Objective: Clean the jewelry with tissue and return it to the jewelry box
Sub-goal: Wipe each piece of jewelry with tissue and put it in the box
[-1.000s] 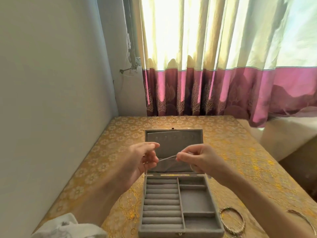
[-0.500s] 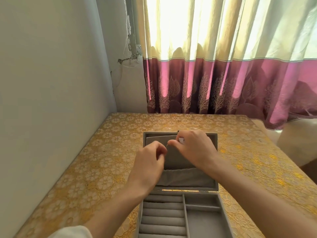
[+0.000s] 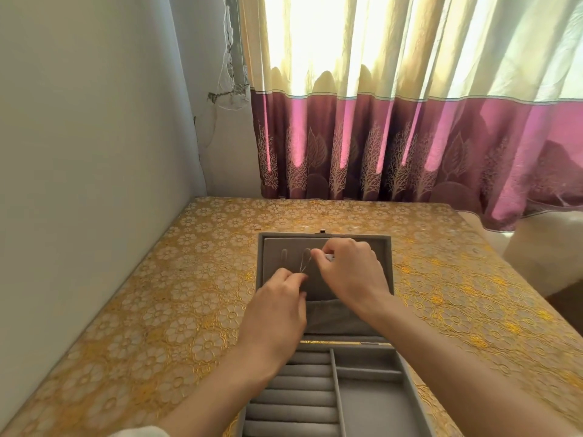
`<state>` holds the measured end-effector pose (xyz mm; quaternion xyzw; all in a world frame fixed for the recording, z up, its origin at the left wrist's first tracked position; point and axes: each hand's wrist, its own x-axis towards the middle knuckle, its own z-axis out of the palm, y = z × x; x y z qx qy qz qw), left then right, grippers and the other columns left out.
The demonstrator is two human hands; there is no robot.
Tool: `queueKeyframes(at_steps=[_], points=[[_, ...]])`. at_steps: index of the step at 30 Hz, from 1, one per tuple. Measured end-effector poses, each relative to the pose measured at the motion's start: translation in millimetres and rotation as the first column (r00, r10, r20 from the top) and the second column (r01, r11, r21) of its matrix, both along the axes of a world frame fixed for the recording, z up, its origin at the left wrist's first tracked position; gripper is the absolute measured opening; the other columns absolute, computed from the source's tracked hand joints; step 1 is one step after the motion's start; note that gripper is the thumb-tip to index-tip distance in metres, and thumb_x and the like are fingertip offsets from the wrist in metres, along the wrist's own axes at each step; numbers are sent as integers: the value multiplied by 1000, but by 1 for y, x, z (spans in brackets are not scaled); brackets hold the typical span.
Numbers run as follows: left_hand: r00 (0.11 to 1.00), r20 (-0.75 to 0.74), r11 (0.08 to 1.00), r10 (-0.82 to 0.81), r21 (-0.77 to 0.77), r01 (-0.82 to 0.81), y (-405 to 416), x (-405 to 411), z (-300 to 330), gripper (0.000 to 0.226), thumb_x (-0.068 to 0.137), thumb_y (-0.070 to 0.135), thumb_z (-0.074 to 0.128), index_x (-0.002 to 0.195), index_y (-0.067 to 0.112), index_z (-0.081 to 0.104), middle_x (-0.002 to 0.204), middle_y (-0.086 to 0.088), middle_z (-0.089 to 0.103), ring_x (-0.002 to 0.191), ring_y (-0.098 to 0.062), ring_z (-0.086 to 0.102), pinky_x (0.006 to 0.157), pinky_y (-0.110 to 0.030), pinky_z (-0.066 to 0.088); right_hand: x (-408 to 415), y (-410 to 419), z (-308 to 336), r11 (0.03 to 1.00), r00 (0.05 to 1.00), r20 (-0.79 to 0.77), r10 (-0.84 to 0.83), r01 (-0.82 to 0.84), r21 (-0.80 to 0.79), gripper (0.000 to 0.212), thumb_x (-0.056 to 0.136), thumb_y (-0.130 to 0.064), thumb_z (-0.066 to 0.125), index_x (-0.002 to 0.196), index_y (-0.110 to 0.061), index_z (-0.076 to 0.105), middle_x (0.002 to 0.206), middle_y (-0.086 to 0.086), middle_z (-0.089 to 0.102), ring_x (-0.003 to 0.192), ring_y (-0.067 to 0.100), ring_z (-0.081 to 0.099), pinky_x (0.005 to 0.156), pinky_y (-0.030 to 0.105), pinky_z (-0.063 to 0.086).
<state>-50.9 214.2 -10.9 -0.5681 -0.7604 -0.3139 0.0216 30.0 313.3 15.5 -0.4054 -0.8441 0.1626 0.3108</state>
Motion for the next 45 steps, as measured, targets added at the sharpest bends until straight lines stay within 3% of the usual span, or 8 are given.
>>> queueKeyframes(at_steps=[3, 5, 9, 17, 29, 34, 39, 45], points=[[1000, 1, 999, 0, -45, 0, 1, -1, -2, 35, 96, 19, 44, 130, 19, 50, 118, 4, 53, 104, -17, 55, 90, -30, 44, 1, 2, -2, 1000, 1000, 20, 4, -4, 14, 29, 92, -35, 51, 88, -11, 67, 83, 3, 68, 74, 19, 62, 62, 26, 42], [1000, 0, 999, -13, -48, 13, 1, -2, -4, 36, 96, 19, 44, 131, 19, 49, 119, 4, 52, 103, -18, 56, 90, -32, 44, 0, 3, -2, 998, 1000, 5, 30, -31, 62, 28, 93, -34, 51, 89, -11, 66, 81, 4, 69, 72, 20, 62, 62, 30, 47], [999, 2, 998, -53, 23, 53, -4, 0, -6, 36, 96, 16, 44, 131, 14, 49, 118, 2, 52, 96, -19, 59, 84, -33, 48, -3, 6, 1, 947, 990, -48, 135, -114, 301, 24, 92, -29, 53, 82, -10, 63, 65, 5, 66, 56, 23, 60, 52, 36, 50], [999, 43, 994, -21, 111, 16, -13, 7, -7, 38, 96, 14, 44, 133, 12, 47, 119, 1, 50, 100, -15, 57, 88, -26, 48, -9, 9, 4, 857, 987, -49, 154, -109, 503, 24, 88, -28, 53, 72, -11, 56, 51, -1, 58, 38, 15, 52, 36, 24, 40], [1000, 0, 1000, 27, -15, -27, -10, 5, -13, 30, 97, 16, 40, 123, 15, 55, 114, 0, 53, 101, -18, 56, 88, -30, 45, 13, -1, -35, 932, 990, -41, 137, -114, 344, 16, 88, -23, 61, 77, -11, 63, 61, 0, 64, 50, 17, 60, 44, 31, 49], [1000, -11, 999, 7, -47, -8, -10, 5, -13, 32, 97, 18, 40, 127, 16, 52, 117, 2, 50, 102, -15, 55, 88, -28, 46, 24, -7, -45, 956, 979, 45, 201, -206, 207, 15, 90, -25, 56, 91, -15, 68, 81, -2, 69, 70, 15, 64, 63, 34, 54], [995, -91, 988, -36, -153, 22, -15, 5, -13, 36, 97, 22, 41, 132, 19, 47, 122, 1, 49, 113, -15, 46, 97, -27, 39, 36, -19, -37, 967, 963, 188, 191, -218, 133, 24, 93, -33, 49, 101, -22, 69, 93, -3, 65, 84, 17, 61, 70, 28, 46], [990, -80, 971, -114, -221, 94, -32, 6, -2, 46, 96, 19, 43, 142, 18, 33, 139, 2, 41, 130, -13, 32, 108, -24, 28, 54, -38, -17, 951, 989, -22, 147, -147, -273, 32, 89, -28, 57, 119, -16, 59, 109, -1, 59, 93, 8, 52, 78, 18, 39]])
